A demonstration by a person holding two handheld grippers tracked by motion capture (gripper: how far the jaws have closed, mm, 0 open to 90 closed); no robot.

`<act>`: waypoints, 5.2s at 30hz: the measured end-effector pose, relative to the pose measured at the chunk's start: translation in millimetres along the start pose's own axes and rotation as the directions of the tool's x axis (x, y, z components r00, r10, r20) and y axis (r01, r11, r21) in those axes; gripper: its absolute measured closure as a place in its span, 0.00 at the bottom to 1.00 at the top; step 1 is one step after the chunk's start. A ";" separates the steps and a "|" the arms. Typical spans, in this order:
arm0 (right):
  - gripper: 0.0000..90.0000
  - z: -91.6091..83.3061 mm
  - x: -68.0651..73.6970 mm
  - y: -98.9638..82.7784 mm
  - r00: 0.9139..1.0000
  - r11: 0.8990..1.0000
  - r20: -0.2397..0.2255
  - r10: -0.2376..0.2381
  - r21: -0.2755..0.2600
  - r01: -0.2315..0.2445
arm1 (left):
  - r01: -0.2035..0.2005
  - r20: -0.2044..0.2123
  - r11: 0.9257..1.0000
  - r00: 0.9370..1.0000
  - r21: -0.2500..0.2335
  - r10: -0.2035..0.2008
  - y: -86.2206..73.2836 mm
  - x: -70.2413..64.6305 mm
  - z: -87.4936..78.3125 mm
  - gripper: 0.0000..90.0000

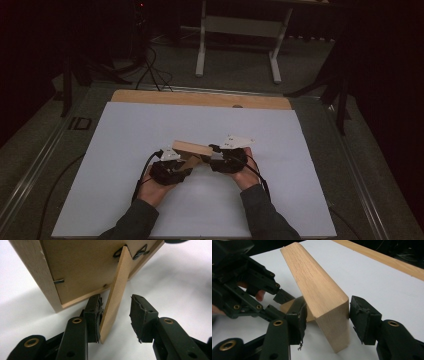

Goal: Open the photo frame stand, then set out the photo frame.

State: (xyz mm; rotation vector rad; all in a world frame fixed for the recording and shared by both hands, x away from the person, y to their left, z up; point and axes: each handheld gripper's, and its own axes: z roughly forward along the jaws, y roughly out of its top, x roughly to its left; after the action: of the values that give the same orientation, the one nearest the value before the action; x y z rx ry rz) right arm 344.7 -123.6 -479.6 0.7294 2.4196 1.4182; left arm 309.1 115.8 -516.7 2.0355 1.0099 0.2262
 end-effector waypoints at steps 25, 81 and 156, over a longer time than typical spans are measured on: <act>0.47 -2.8 9.7 -5.4 0.999 0.999 -0.025 -0.021 0.030 0.022 | -0.001 0.030 1.000 1.000 0.010 0.001 -2.6 -1.9 -3.7 0.64; 0.44 -18.9 0.4 -14.8 0.999 0.998 -0.037 -0.008 0.062 0.011 | -0.017 0.011 0.999 1.000 -0.032 0.017 0.3 -0.8 -28.2 0.63; 0.99 7.3 -8.5 -16.6 0.989 0.995 0.119 0.091 0.028 -0.094 | -0.039 -0.104 0.994 0.994 -0.107 0.027 6.5 0.2 -38.4 0.99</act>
State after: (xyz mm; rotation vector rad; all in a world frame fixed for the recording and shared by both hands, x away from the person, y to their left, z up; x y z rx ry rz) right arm 350.2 -129.4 -497.9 0.9176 2.3519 1.3306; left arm 294.5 136.9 -487.5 1.9592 1.0048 0.3981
